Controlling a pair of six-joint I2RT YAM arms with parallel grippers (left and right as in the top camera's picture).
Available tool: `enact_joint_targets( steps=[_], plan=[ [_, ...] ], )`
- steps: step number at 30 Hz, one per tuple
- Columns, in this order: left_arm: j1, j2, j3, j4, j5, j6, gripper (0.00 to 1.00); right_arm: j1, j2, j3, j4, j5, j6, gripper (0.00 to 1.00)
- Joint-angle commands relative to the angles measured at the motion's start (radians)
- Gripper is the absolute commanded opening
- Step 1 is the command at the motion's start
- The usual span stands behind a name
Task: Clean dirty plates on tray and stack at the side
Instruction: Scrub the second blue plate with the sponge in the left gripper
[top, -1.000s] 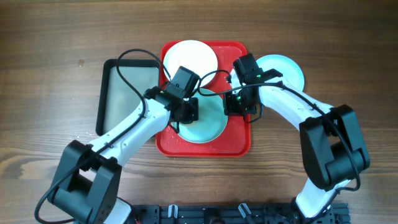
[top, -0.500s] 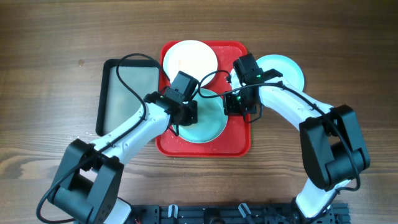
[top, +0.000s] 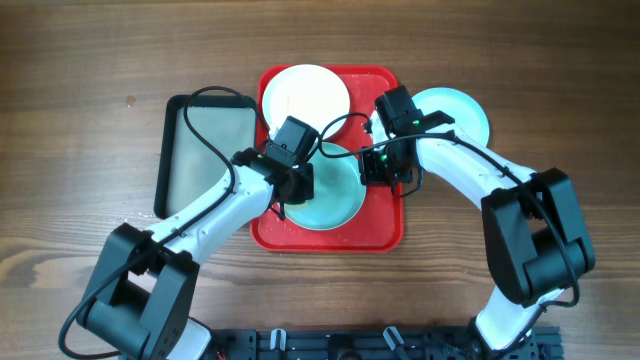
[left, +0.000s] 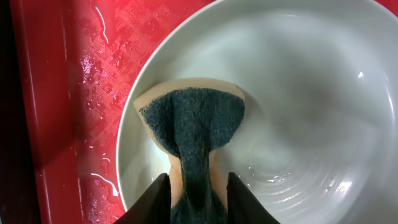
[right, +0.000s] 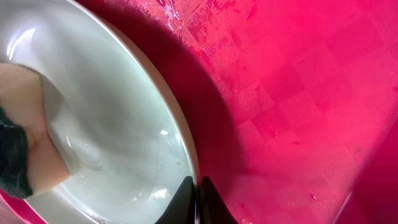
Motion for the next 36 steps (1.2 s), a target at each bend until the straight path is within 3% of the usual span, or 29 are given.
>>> enact_joint_targets(
  steps=[1,3,6,12,14,25,27,36],
  plan=[
    [-0.004,0.011,-0.008,-0.001,-0.013,-0.003,0.20,0.002,-0.023,-0.005,0.005,-0.022,-0.016,0.06],
    [-0.004,0.011,-0.008,-0.001,-0.013,-0.003,0.15,0.002,-0.023,-0.005,0.005,-0.022,-0.016,0.06],
    [-0.004,0.011,-0.008,-0.001,-0.013,-0.003,0.20,0.002,-0.023,-0.005,0.005,-0.022,-0.016,0.05],
    [-0.005,0.011,-0.008,-0.001,-0.008,-0.003,0.20,0.002,-0.023,-0.005,0.005,-0.022,-0.016,0.06],
    [-0.005,0.011,-0.008,0.000,-0.005,-0.003,0.13,0.002,-0.023,-0.005,0.005,-0.022,-0.016,0.06],
    [-0.005,0.011,-0.030,0.009,-0.005,-0.003,0.13,0.002,-0.023,-0.005,0.006,-0.022,-0.016,0.06],
    [-0.005,0.011,-0.039,0.023,-0.005,-0.003,0.04,0.002,-0.023,-0.005,0.009,-0.022,-0.016,0.06],
    [-0.003,0.011,-0.039,0.061,-0.055,0.008,0.04,0.002,-0.023,-0.005,0.012,-0.021,-0.016,0.06]
  ],
)
